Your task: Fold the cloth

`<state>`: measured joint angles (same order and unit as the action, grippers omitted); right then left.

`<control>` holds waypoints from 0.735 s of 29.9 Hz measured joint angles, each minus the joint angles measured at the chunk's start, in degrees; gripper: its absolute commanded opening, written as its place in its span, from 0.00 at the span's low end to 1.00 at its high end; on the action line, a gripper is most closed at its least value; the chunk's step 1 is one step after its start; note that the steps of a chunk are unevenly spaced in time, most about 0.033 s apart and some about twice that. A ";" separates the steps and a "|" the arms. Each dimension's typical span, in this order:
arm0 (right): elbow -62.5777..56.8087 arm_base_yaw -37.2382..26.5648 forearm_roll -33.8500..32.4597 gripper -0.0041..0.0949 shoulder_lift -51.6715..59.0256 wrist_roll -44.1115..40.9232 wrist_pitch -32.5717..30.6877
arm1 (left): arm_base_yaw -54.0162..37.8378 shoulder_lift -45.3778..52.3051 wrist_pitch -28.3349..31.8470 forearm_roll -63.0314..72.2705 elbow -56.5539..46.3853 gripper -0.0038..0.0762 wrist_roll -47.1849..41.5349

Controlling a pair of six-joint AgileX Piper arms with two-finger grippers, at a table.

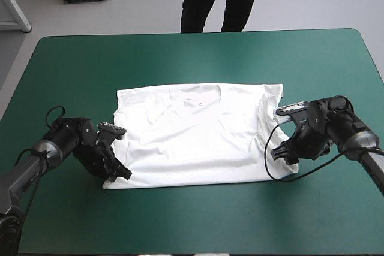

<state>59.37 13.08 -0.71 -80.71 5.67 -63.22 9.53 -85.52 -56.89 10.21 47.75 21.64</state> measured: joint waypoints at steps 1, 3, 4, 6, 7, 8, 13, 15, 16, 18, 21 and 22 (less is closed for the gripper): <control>0.00 0.00 0.35 0.62 -0.08 0.24 0.14 | 0.00 0.01 0.00 0.00 0.00 0.08 0.05; 0.00 0.00 0.71 0.62 -0.15 0.43 0.25 | 0.00 0.01 0.00 0.13 0.00 0.08 0.05; 0.00 0.00 0.71 0.62 -0.15 0.43 0.25 | 0.00 0.01 0.00 0.18 0.00 0.08 0.05; 0.00 0.00 0.71 0.62 -0.37 0.51 0.38 | 0.00 -0.01 0.02 0.37 0.00 0.08 0.05; 0.00 0.00 0.71 0.62 -0.64 0.57 0.56 | 0.00 -0.05 0.02 0.39 0.00 0.08 0.05; 0.00 0.00 0.71 0.62 -1.02 0.63 0.70 | 0.00 -0.05 0.02 0.50 0.00 0.08 0.31; 0.00 0.00 1.23 0.62 -3.98 0.73 1.10 | 0.00 -0.05 0.02 0.94 0.00 0.08 1.03; 0.00 0.00 1.53 0.62 -5.52 0.73 1.43 | 0.00 -0.05 0.02 1.14 0.00 0.08 1.15; 0.00 0.00 1.82 0.62 -6.18 0.73 1.52 | 0.00 -0.05 0.02 1.19 0.00 0.08 1.15; 0.00 0.00 2.77 0.60 -7.78 0.89 1.72 | 0.00 -0.07 0.06 1.32 0.00 0.08 1.15; 0.00 0.00 4.86 0.54 -9.94 1.40 1.96 | 0.00 -0.13 0.06 1.56 0.00 0.08 1.22; 0.00 0.00 5.55 0.47 -10.64 1.62 2.03 | 0.00 -0.13 0.06 1.58 0.00 0.08 1.35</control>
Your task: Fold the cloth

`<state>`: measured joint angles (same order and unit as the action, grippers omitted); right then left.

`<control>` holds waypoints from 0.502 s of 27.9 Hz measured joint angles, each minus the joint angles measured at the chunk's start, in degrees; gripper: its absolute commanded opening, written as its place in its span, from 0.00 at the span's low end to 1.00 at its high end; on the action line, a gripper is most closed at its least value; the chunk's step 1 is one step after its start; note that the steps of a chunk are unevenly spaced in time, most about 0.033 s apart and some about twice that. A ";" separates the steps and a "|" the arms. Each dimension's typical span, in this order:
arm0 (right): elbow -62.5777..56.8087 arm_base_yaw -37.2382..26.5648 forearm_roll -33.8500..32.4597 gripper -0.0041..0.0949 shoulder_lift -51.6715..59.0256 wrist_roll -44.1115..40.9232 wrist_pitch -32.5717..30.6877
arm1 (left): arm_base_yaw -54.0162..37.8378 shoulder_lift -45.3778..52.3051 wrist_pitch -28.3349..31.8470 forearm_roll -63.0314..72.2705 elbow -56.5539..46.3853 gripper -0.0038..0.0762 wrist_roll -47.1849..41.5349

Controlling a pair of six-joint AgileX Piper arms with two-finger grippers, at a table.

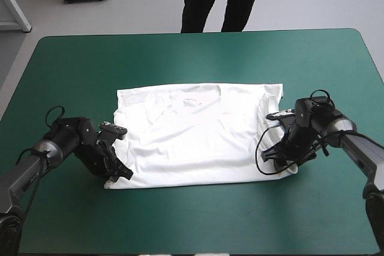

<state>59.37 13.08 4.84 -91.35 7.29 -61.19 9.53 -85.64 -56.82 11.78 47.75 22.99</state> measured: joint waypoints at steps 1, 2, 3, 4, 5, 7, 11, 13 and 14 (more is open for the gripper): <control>0.00 0.00 0.55 0.42 -0.61 0.22 0.07 | 0.00 -0.02 0.00 0.11 0.00 0.08 -0.01; 0.00 0.00 0.98 0.36 -1.01 0.31 0.13 | 0.00 -0.02 0.00 0.18 0.00 0.08 -0.01; 0.07 0.00 1.05 0.25 -1.23 0.52 0.13 | 0.00 -0.02 0.00 0.14 0.00 0.08 -0.01; 0.11 0.00 1.33 0.18 -1.29 1.02 0.18 | 0.00 -0.02 0.00 0.14 0.00 0.08 -0.01; 0.11 -0.05 1.52 0.09 -1.36 1.27 0.18 | 0.00 -0.02 0.00 0.19 0.00 0.08 -0.01; 0.11 -0.05 2.30 0.03 -1.46 1.71 0.10 | 0.00 -0.02 0.07 0.25 0.00 0.08 0.01; 0.11 0.00 2.78 0.02 -1.06 2.03 -1.44 | 0.00 1.33 -0.06 0.80 -0.34 0.08 0.11; 0.11 0.00 2.78 0.02 0.13 2.03 -2.00 | 0.00 2.69 -0.43 1.87 -0.61 0.08 -0.03; 0.11 0.00 2.71 0.02 1.21 2.07 -2.30 | 0.14 3.43 -1.70 2.68 -0.69 0.08 -0.20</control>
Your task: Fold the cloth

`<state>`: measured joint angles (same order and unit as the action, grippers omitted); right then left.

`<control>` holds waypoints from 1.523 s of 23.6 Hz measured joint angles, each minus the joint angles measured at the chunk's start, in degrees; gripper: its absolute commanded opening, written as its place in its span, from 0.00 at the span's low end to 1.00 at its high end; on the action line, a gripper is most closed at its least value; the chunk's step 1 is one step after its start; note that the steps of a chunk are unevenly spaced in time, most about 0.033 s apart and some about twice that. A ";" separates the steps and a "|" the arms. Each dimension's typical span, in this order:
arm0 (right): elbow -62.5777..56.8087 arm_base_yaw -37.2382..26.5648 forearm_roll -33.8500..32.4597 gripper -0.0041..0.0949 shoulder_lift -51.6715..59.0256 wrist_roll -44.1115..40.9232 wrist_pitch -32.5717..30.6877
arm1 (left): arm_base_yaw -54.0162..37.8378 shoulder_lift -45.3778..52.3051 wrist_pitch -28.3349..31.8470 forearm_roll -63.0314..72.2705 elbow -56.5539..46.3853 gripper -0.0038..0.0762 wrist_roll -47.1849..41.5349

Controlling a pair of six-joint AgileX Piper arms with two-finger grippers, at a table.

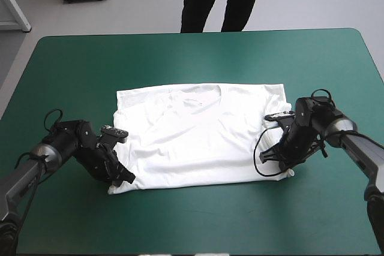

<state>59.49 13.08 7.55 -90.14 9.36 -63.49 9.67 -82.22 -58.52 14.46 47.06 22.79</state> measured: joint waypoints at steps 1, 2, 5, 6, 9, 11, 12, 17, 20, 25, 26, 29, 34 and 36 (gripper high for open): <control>0.00 0.00 -0.26 0.02 1.31 0.00 -0.42 | 0.12 1.10 -1.42 0.58 0.09 0.08 -0.17; 0.00 0.00 -1.14 0.02 4.27 -0.25 -1.44 | 0.23 3.95 -4.10 0.71 1.19 0.08 -0.53; 0.31 0.00 -3.28 0.02 9.95 -1.56 -4.80 | 0.29 10.32 -9.10 0.66 5.80 0.08 -1.94; 0.46 0.00 -3.64 0.02 11.92 -2.22 -5.47 | 0.29 12.70 -10.37 0.44 7.74 0.08 -2.81; 1.47 0.00 -4.19 0.02 17.95 -3.59 -6.37 | 0.29 17.94 -11.70 0.06 12.84 0.08 -4.56; 3.50 0.00 -4.39 0.02 20.60 -4.24 -7.04 | 0.29 20.06 -12.46 0.02 16.44 0.08 -5.19; 4.12 0.00 -4.53 0.02 20.74 -4.39 -7.18 | 0.29 20.18 -12.60 -0.04 17.02 0.08 -5.29; 9.51 0.00 -7.55 0.02 17.52 -5.38 -7.35 | 0.29 17.74 -12.99 -1.10 18.36 0.08 -5.78; 12.85 0.00 -8.99 0.02 13.91 -5.66 -6.01 | 0.29 15.70 -12.19 -1.44 19.60 0.08 -5.83; 18.87 0.00 -9.63 0.02 5.80 -5.66 -3.68 | 0.29 11.21 -8.01 -2.37 24.01 0.08 -5.83; 20.06 0.00 -9.69 0.02 4.32 -5.66 -3.26 | 0.29 10.18 -7.10 -2.93 24.69 0.08 -5.83; 23.37 0.00 -9.83 0.02 -1.15 -5.60 -2.18 | 0.29 5.66 -5.29 -4.16 26.52 0.08 -5.83; 29.54 0.00 -9.83 0.02 -11.63 -4.99 -0.73 | 0.29 -5.20 -1.39 -6.26 27.04 0.08 -5.78; 30.24 0.00 -9.83 0.03 -14.30 -4.73 0.41 | 0.29 -8.99 0.75 -6.93 27.04 0.08 -5.78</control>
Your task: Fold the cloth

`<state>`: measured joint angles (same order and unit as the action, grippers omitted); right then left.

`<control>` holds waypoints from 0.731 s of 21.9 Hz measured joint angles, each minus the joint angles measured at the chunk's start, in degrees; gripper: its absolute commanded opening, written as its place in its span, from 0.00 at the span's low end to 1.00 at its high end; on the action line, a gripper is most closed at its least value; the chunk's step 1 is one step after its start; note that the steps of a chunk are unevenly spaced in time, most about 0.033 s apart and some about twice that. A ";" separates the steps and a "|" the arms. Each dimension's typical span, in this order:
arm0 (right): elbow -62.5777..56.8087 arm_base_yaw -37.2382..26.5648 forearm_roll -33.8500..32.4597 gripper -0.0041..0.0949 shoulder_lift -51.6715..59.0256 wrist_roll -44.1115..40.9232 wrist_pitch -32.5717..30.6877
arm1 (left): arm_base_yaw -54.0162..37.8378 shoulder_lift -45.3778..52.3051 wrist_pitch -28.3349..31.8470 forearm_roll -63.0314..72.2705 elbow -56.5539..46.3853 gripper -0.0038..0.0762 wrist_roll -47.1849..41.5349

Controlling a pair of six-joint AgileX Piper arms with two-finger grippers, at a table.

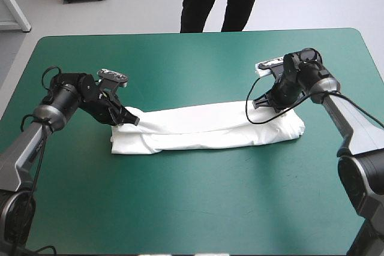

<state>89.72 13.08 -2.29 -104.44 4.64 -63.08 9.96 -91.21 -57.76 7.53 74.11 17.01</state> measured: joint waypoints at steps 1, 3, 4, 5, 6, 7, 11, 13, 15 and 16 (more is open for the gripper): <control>0.10 0.00 -0.05 0.03 -1.51 0.16 0.39 | 0.00 -2.10 1.36 -0.34 0.00 0.08 0.00; 0.10 0.00 -0.01 0.07 -3.47 0.52 0.34 | 0.00 -4.50 2.83 -0.71 0.02 0.08 0.00; 0.10 0.00 0.63 0.11 -4.49 1.48 0.13 | 0.00 -5.33 3.27 -0.86 0.02 0.09 0.00; 0.10 0.00 1.19 0.22 -4.85 2.10 -0.05 | 0.00 -5.53 3.32 -0.91 0.02 0.11 0.00; 0.49 0.00 1.94 0.29 -5.03 2.81 -0.36 | 0.00 -5.53 3.32 -1.02 0.07 0.13 0.00; 0.98 0.00 2.29 0.42 -5.03 2.95 -0.69 | 0.00 -5.45 3.32 -1.02 0.06 0.21 0.00; 5.42 -0.10 2.29 0.63 -5.05 3.00 -3.26 | 0.00 -4.38 2.53 -1.92 0.06 0.48 0.00; 6.57 -0.23 2.29 0.62 -4.71 2.93 -4.54 | 0.00 -3.82 1.04 -2.30 0.12 0.53 -0.06; 6.88 -0.66 2.29 0.62 -3.53 2.76 -5.72 | 0.00 -3.00 -1.15 -2.78 0.38 0.54 -0.76; 6.92 -1.01 2.29 0.62 -2.80 2.76 -6.17 | 0.00 -2.38 -2.68 -3.20 0.80 0.54 -1.44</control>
<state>96.65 12.07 0.00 -107.25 7.40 -69.25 9.96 -93.59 -60.44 4.33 74.91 15.57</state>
